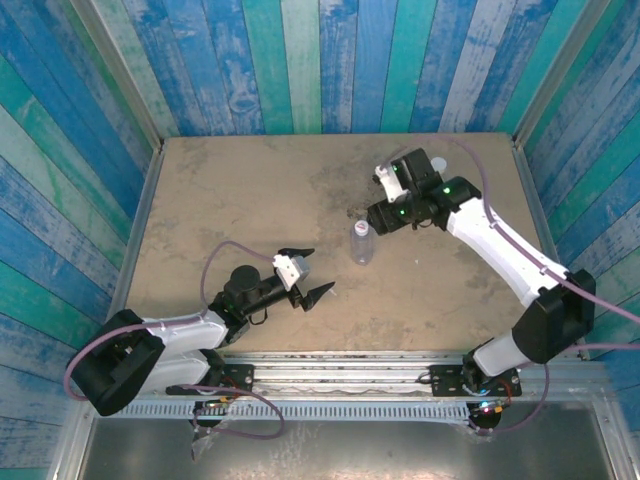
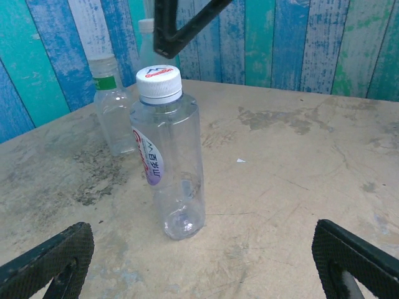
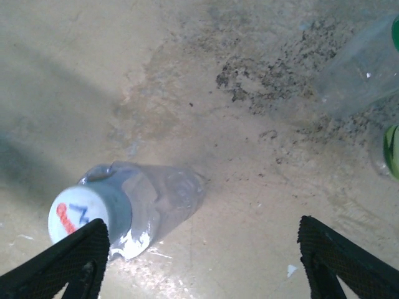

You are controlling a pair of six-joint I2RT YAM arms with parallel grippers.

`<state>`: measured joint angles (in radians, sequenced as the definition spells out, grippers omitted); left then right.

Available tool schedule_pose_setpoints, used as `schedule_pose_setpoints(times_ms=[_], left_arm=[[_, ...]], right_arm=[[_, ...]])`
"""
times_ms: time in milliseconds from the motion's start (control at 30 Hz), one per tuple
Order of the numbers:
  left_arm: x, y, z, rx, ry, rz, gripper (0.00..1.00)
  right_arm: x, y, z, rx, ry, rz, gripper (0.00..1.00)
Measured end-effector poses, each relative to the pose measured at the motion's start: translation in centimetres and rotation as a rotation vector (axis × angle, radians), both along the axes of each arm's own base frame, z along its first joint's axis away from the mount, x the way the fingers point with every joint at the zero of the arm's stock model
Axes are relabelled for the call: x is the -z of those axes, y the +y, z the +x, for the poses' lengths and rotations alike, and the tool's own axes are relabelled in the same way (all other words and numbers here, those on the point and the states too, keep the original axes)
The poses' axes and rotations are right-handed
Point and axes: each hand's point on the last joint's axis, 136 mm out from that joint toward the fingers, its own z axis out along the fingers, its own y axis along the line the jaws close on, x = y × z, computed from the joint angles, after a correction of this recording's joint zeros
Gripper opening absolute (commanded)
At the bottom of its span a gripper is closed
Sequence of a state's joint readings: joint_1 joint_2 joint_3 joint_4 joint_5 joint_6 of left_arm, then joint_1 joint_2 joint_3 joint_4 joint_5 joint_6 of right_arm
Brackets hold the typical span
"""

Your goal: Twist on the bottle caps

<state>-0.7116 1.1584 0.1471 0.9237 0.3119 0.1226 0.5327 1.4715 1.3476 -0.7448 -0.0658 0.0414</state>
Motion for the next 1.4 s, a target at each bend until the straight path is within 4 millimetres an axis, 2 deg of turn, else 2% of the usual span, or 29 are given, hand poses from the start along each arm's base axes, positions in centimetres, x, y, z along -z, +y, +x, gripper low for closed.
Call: schedule_pose_setpoints(times_ms=[233, 300, 567, 767, 933, 1067, 1167, 1267, 1400], left_arm=[[-0.3, 0.4, 1.0, -0.058, -0.008, -0.002, 0.94], [-0.3, 0.4, 1.3, -0.072, -0.007, 0.0, 0.94], [1.1, -0.9, 2.5, -0.057, 0.047, 0.029, 0.94], [1.1, -0.1, 3.3, -0.113, 0.06, 0.029, 0.94], [-0.5, 2.4, 4.9, -0.232, 0.042, 0.004, 0.94], [-2.2, 5.8, 6.9, -0.406, 0.02, -0.03, 0.94], [-3.1, 9.6, 8.7, -0.557, 0.029, -0.072, 0.94], [-3.6, 13.1, 9.9, -0.701, 0.033, -0.099, 0.94], [-3.5, 15.6, 10.6, -0.821, 0.012, -0.07, 0.94]], right_arm=[[-4.0, -0.8, -0.9, -0.001, -0.138, 0.114, 0.9], [-4.5, -1.0, -0.9, 0.0, -0.161, 0.136, 0.9], [-2.7, -0.8, -1.1, -0.009, -0.127, 0.149, 0.9], [-3.3, -3.5, -0.6, 0.067, -0.18, 0.185, 0.91], [-4.4, -6.1, -0.5, 0.142, -0.256, 0.229, 0.92], [-4.0, -7.6, -0.3, 0.187, -0.336, 0.224, 0.96], [-2.5, -9.4, 0.0, 0.242, -0.424, 0.174, 1.0], [0.1, -11.6, 0.4, 0.312, -0.506, 0.111, 1.0], [4.4, -14.5, 0.5, 0.416, -0.554, 0.043, 1.0]])
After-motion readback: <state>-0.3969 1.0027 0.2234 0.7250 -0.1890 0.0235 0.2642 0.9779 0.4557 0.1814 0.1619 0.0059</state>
